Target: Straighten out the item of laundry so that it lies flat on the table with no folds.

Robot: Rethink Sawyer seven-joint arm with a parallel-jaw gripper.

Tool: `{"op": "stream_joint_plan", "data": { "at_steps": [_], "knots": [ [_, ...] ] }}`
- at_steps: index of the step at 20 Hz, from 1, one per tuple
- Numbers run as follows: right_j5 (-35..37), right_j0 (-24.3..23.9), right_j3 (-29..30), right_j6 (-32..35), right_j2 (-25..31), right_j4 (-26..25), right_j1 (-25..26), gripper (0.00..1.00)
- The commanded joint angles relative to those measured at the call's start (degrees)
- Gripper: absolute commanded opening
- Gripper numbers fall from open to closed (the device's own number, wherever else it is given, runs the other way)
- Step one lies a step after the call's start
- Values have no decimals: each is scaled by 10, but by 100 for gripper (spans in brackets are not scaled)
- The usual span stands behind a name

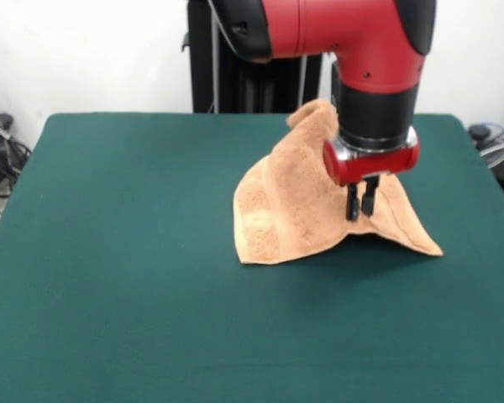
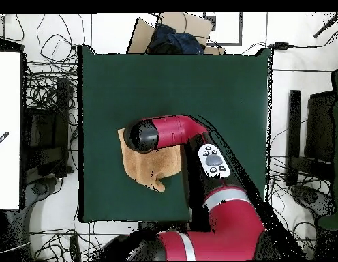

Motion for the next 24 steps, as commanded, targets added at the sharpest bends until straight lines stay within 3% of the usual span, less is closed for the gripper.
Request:
{"op": "stream_joint_plan", "data": {
  "at_steps": [1,14,18,24],
  "knots": [
    [12,-1,-41,23,36,16,35,0],
    [-23,-8,1,30,50,17,14,0],
    [23,6,-20,16,51,22,-8,0],
    [12,1,-30,6,62,15,6,0]
  ]
}}
